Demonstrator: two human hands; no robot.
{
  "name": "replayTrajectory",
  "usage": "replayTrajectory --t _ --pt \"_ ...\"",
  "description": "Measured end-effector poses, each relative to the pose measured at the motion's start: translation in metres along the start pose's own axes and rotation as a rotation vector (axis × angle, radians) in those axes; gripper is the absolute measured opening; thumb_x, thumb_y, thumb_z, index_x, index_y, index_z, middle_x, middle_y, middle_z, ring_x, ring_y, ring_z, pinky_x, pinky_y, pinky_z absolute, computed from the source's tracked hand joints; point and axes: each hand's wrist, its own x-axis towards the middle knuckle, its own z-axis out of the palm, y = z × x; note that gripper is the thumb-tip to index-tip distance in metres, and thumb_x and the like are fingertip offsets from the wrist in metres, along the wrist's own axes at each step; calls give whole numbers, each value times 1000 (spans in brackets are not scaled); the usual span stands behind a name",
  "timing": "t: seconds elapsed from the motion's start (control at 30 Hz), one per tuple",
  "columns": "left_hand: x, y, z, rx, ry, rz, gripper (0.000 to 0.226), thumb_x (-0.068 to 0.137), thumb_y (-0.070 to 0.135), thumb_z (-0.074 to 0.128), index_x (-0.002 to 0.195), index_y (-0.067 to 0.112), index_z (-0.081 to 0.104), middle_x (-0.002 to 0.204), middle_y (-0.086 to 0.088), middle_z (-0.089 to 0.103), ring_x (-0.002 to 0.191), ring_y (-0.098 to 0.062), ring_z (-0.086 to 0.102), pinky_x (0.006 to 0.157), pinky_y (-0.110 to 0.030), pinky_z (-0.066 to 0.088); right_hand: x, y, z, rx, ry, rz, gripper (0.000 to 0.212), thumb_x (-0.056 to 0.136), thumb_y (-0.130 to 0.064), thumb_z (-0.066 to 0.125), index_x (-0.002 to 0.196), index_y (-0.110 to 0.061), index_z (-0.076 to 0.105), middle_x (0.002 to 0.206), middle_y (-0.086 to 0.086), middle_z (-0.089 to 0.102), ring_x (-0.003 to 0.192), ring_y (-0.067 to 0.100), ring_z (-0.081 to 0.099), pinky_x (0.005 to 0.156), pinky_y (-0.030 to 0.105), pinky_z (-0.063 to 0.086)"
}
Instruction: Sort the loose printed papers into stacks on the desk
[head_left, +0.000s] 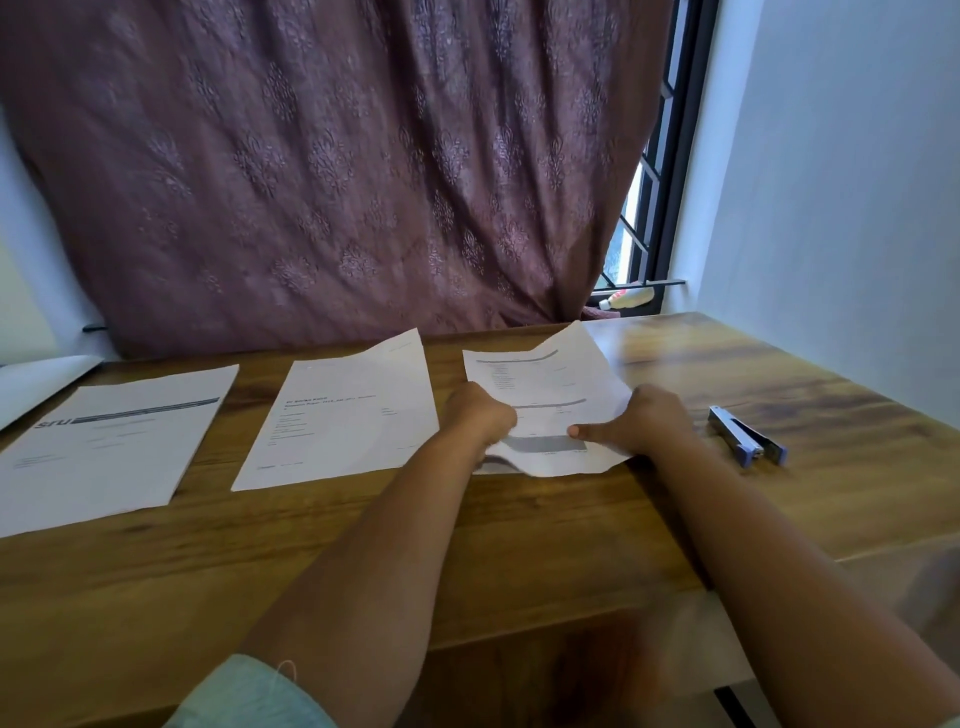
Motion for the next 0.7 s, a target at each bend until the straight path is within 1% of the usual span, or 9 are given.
replayTrajectory --t 0.1,0.17,0.27,0.3,0.4,0.5,0.57,0.63,0.7 --pt "-1 -3 8 219 83 76 43 87 17 71 125 14 49 120 -5 54 87 -16 47 57 -17 34 7 7 2 174 -12 64 70 71 -57 76 118 -10 52 111 6 60 104 26 58 86 37 52" --pt "1 -2 10 252 57 82 42 87 14 70 124 13 50 117 -4 54 73 -13 40 52 -17 30 14 13 2 328 5 85 53 86 -45 62 123 -8 55 109 7 62 97 25 59 80 38 54" --pt "5 -2 7 289 47 76 41 87 19 70 123 15 50 122 -6 55 84 -16 43 54 -17 30 15 13 1 397 -13 30 37 97 -23 49 131 -9 49 111 5 56 91 20 53 59 26 42" --pt "3 -3 6 287 41 85 41 87 20 70 123 15 50 122 -6 55 89 -17 45 55 -17 31 12 12 1 398 -13 -8 36 98 -20 49 133 -11 46 114 6 55 92 19 51 59 25 40" --pt "0 -8 4 262 20 92 43 86 26 70 124 16 52 126 -7 55 110 -23 50 73 -22 39 3 12 -4 470 52 -108 34 99 -17 49 133 -17 45 126 11 56 99 20 51 79 33 46" --pt "-7 -5 -10 -51 81 106 56 79 42 74 127 20 52 126 -3 59 118 -26 54 92 -34 50 -12 16 -18 619 133 -163 28 100 -23 48 128 -23 47 128 5 57 102 20 57 81 37 52" --pt "-15 2 -29 -359 165 131 72 70 58 75 128 24 48 125 0 60 114 -24 59 96 -44 52 -27 17 -29 679 143 -223 25 100 -28 48 125 -27 47 125 4 58 100 21 61 81 41 56" --pt "-24 10 -47 -669 146 199 58 79 50 74 125 24 49 120 2 63 108 -21 63 94 -48 54 -45 14 -37 716 153 -299 23 100 -27 47 124 -25 47 120 2 60 98 20 61 76 36 53" --pt "-37 17 -66 -825 181 306 34 92 34 66 121 21 53 116 3 67 105 -17 65 93 -45 55 -62 7 -48 681 204 -389 27 101 -26 46 128 -21 45 114 -1 59 95 19 57 74 32 43"
